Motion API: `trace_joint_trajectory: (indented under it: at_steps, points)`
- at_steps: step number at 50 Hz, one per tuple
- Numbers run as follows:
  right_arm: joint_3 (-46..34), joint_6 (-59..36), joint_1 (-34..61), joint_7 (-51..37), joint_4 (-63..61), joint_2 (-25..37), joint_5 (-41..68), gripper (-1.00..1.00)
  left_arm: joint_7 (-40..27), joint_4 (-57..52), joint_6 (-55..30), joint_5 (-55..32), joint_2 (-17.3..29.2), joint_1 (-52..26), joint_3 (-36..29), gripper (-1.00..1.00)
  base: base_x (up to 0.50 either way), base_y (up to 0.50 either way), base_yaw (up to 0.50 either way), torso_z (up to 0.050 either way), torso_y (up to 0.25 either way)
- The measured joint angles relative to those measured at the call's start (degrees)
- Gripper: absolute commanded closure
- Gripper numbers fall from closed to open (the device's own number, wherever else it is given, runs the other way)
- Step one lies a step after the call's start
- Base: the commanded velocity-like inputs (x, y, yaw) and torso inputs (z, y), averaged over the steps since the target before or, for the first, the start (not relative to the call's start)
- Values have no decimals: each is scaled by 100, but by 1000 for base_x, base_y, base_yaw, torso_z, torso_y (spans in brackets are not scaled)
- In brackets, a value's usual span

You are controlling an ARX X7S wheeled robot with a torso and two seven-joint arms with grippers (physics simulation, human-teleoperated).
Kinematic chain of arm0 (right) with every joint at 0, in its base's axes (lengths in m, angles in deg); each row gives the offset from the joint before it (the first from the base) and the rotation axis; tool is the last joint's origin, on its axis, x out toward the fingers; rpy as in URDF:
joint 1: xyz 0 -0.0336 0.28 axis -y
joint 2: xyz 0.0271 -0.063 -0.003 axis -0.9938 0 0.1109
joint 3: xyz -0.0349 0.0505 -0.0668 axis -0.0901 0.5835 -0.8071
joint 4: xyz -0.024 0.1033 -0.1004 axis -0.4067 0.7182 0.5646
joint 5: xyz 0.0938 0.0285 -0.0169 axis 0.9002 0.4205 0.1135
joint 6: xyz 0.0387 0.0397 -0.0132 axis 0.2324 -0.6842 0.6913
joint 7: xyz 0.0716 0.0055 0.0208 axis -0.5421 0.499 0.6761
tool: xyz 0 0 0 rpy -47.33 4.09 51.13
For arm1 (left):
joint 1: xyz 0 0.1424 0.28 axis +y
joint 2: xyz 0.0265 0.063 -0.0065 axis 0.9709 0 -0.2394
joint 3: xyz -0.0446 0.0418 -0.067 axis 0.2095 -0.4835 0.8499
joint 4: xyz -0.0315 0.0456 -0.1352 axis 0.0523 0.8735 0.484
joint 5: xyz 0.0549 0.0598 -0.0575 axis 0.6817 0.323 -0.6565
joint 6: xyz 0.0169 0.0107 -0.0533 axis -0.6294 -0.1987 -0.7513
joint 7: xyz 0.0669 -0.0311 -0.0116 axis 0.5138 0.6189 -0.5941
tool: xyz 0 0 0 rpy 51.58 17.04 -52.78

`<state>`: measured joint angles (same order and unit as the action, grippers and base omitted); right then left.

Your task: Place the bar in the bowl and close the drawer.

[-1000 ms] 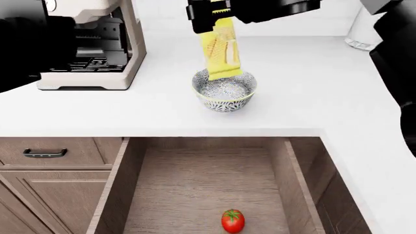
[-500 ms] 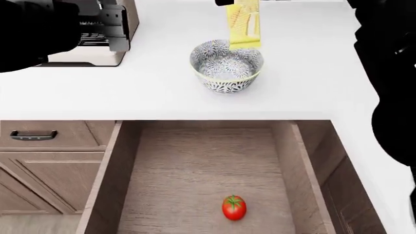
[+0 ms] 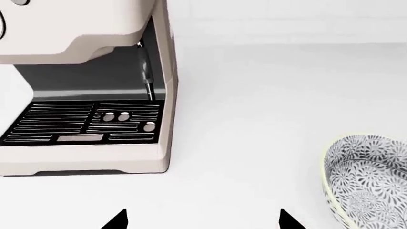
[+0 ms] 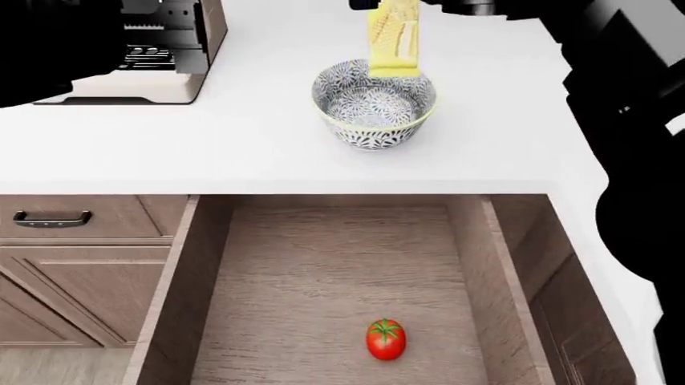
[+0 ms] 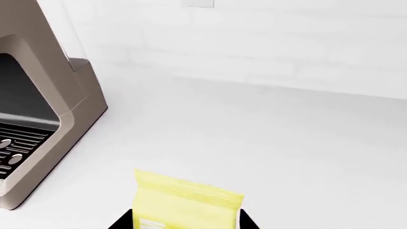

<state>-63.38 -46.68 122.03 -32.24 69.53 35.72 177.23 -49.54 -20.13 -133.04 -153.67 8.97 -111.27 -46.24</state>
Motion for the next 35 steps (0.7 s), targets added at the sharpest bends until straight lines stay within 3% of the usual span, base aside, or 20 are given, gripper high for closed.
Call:
trace_joint_trajectory:
  at_steps: [35]
  points:
    - [-183, 1001, -708, -74, -37, -3, 332, 100, 114, -9, 90, 130, 52, 65, -77, -100, 0, 0, 0, 0, 0]
